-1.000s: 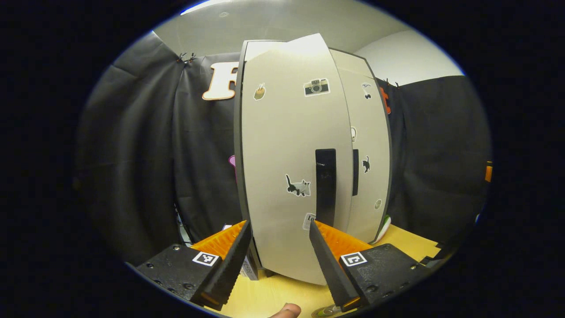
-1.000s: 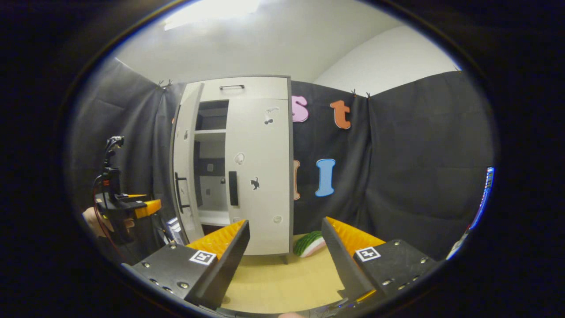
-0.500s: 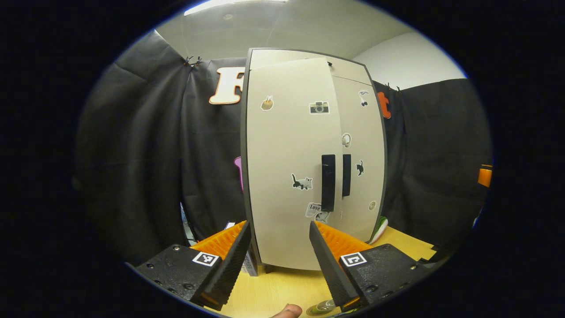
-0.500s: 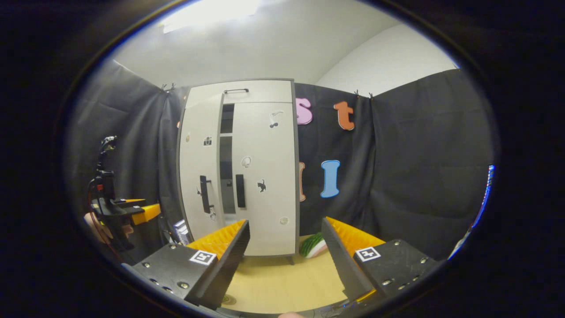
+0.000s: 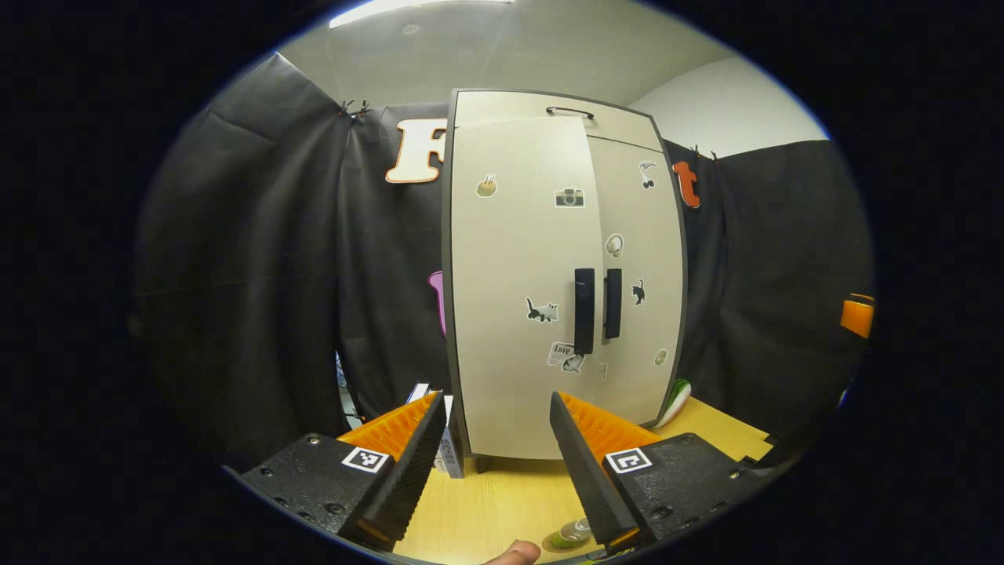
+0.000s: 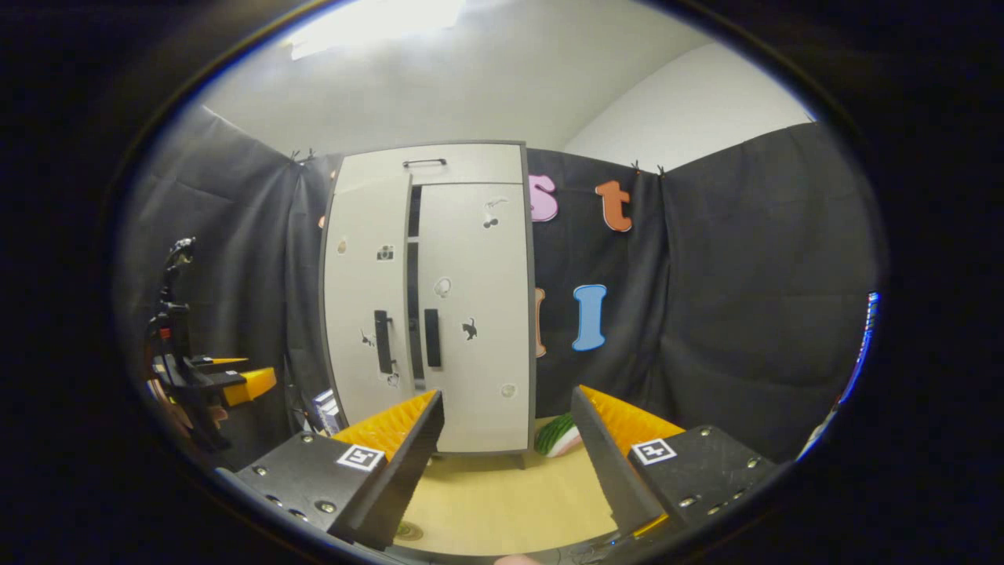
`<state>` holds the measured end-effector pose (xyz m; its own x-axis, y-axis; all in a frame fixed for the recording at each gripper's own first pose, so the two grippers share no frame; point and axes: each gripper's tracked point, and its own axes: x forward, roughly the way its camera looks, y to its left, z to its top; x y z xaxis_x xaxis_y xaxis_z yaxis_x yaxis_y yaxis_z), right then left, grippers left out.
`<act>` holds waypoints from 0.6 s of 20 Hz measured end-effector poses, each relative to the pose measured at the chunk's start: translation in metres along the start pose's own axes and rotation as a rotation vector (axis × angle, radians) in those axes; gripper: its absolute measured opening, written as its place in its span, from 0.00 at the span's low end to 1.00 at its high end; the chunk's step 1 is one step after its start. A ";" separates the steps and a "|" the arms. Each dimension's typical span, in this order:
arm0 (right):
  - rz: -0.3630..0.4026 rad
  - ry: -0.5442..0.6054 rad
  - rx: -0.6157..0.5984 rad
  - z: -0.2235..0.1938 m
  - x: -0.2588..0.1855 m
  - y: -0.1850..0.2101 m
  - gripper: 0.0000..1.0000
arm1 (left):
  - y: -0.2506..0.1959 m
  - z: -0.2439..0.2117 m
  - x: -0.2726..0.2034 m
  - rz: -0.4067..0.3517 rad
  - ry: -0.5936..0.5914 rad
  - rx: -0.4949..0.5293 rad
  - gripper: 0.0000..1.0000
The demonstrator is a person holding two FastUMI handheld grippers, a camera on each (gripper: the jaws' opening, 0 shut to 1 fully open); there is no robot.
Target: Grasp the bottle in the cabinet with the left hand and place it on the coaster, then close the right door with the right hand and the left door with the left hand.
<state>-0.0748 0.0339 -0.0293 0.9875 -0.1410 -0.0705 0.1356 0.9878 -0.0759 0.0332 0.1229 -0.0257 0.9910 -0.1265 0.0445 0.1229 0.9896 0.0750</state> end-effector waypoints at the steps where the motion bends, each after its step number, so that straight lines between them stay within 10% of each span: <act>1: 0.005 0.001 0.001 0.000 0.002 0.003 0.99 | 0.001 0.002 -0.004 -0.003 -0.003 0.007 0.85; 12: 0.062 -0.010 -0.012 -0.006 0.019 0.030 0.99 | 0.011 0.020 -0.024 0.027 -0.059 0.051 0.89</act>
<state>-0.0525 0.0609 -0.0385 0.9947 -0.0792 -0.0658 0.0736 0.9938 -0.0837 0.0100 0.1353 -0.0065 0.9888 -0.1049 0.1061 0.0916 0.9881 0.1235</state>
